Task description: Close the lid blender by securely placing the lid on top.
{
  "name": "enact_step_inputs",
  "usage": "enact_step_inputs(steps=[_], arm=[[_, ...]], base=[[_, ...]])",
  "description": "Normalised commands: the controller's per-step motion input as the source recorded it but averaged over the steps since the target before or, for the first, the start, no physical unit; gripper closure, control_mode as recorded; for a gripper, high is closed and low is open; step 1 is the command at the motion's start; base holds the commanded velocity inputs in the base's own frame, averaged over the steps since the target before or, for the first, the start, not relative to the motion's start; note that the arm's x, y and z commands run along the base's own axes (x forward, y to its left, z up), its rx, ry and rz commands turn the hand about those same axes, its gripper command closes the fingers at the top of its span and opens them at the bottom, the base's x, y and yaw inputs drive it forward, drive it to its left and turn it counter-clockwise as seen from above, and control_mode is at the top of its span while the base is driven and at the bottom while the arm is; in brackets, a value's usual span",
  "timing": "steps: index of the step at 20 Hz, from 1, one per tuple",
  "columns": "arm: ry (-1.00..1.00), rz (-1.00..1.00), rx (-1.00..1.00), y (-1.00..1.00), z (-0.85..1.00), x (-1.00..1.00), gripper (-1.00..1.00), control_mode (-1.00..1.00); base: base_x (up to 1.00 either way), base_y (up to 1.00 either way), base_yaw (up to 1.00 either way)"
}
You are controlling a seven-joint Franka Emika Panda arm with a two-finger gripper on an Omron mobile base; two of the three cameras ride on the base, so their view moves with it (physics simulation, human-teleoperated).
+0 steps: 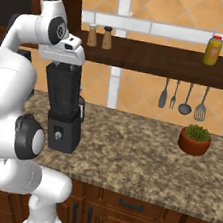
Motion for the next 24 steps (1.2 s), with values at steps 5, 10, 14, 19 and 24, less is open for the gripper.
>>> enact_step_inputs(steps=[5,10,14,19,24], arm=[[-0.01,0.00,0.07,0.00,-0.35,-0.07,-1.00,-1.00],[-0.08,0.00,0.03,0.00,-0.24,-0.20,-1.00,-1.00],[-0.14,0.01,0.02,0.00,-0.01,-0.01,-1.00,-1.00],[-0.17,0.01,0.01,0.00,0.00,-0.02,-1.00,-1.00],[-0.13,0.00,0.00,0.00,0.00,0.00,-1.00,-1.00]], base=[[0.00,0.00,0.00],[0.00,0.00,0.00],[0.00,0.00,0.00],[0.00,0.00,0.00],[0.00,0.00,0.00]])
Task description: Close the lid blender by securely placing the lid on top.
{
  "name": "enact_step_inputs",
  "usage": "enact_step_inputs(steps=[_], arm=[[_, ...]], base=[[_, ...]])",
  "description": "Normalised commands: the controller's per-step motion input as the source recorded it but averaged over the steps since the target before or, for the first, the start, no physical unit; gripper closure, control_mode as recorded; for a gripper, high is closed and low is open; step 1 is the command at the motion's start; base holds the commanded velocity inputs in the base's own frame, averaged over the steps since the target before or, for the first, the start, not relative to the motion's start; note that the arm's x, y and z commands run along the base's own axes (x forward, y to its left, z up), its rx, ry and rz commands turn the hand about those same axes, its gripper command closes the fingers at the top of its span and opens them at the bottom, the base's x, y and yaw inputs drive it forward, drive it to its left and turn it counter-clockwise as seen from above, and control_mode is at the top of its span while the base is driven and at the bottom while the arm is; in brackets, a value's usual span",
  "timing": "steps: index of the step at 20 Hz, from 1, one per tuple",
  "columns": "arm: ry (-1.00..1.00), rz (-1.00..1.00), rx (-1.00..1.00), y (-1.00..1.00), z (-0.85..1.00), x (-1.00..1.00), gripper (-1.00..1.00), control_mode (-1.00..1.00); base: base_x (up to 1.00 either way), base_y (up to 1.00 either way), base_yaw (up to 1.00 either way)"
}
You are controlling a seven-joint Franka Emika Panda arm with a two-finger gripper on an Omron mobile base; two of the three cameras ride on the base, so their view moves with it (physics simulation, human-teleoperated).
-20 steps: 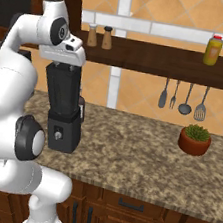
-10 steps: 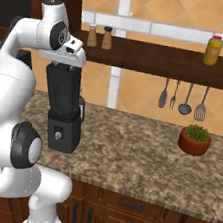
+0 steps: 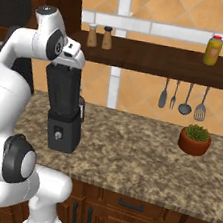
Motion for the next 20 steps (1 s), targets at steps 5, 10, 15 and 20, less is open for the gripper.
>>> enact_step_inputs(steps=[5,10,15,20], arm=[[-0.05,0.00,0.00,0.00,0.01,0.13,-1.00,-1.00],[0.00,0.00,0.00,0.00,0.15,0.21,-1.00,-1.00],[-0.01,0.00,0.00,0.00,0.19,0.02,-1.00,-1.00],[-0.06,0.00,0.00,-0.01,0.34,0.00,-1.00,-1.00]], base=[[0.00,0.00,0.00],[0.00,0.00,0.00],[0.00,0.00,0.00],[0.00,0.00,0.00]])
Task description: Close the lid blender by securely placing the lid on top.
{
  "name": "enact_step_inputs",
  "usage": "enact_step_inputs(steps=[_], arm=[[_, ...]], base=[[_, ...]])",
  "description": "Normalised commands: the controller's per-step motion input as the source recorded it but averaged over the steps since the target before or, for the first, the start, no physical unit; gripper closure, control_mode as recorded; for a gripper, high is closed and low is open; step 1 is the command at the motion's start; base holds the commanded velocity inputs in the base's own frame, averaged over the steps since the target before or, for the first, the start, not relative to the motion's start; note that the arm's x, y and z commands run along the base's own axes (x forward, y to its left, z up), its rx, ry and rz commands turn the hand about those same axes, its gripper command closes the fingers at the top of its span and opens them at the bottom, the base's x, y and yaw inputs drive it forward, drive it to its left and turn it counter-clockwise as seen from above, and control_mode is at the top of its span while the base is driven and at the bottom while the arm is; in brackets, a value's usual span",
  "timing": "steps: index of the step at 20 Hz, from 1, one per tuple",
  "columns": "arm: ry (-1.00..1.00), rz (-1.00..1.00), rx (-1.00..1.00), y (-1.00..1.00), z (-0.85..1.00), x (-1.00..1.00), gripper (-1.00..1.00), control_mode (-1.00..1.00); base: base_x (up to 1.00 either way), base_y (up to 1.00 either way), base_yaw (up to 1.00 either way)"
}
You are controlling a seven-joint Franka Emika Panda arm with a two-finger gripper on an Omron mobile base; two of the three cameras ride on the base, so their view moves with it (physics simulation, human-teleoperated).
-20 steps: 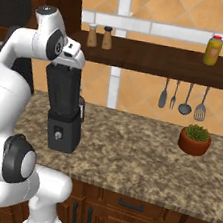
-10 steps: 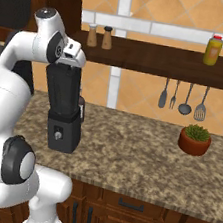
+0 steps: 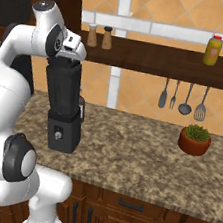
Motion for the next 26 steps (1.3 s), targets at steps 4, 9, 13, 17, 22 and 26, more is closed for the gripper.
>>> enact_step_inputs(steps=[4,9,13,17,22,26], arm=[[0.00,0.00,0.00,0.00,-0.22,0.00,-1.00,-1.00],[0.00,0.00,0.00,0.00,-0.33,0.00,-1.00,-1.00],[-0.01,0.00,0.00,0.00,-0.27,0.13,-1.00,-1.00],[-0.07,0.00,0.00,0.00,-0.11,0.03,-1.00,-1.00],[-0.04,0.00,0.00,-0.01,0.00,-0.12,-1.00,-1.00],[0.00,0.00,0.00,-0.07,0.04,-0.33,-1.00,-1.00]], base=[[0.00,0.00,0.00],[0.00,0.00,0.00],[0.00,0.00,0.00],[0.00,0.00,0.00],[0.00,0.00,0.00],[0.00,0.00,0.00]])
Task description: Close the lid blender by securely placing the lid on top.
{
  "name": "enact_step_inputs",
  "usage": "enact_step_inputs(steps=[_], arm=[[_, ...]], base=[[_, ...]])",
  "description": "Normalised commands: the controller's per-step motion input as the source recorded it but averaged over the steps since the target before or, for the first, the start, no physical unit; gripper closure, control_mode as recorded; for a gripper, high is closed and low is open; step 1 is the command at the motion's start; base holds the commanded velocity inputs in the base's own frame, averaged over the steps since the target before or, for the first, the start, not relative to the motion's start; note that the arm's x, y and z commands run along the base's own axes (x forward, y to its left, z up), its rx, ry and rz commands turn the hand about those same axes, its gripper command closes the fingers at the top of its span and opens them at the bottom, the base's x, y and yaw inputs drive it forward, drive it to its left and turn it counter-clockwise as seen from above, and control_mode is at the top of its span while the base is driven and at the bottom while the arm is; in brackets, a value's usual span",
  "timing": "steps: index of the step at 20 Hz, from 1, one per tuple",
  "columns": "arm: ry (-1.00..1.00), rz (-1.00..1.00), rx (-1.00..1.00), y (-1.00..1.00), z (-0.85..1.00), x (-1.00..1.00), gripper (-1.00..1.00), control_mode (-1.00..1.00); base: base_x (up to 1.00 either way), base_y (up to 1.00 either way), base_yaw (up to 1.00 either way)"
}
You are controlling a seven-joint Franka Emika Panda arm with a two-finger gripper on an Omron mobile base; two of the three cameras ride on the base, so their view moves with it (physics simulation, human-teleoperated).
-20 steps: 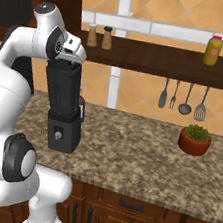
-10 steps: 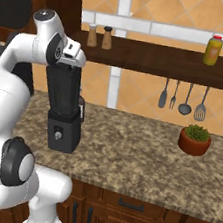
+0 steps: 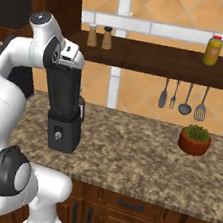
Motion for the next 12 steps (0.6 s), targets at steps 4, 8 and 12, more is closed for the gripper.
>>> enact_step_inputs(steps=[4,8,12], arm=[[0.00,0.00,0.00,-0.07,0.32,-0.22,-1.00,-1.00],[0.00,0.00,0.00,-0.02,0.36,-0.09,-1.00,-1.00],[0.00,0.00,0.00,0.00,0.34,-0.06,-1.00,-1.00]], base=[[0.00,0.00,0.00],[0.00,0.00,0.00],[0.00,0.00,0.00]])
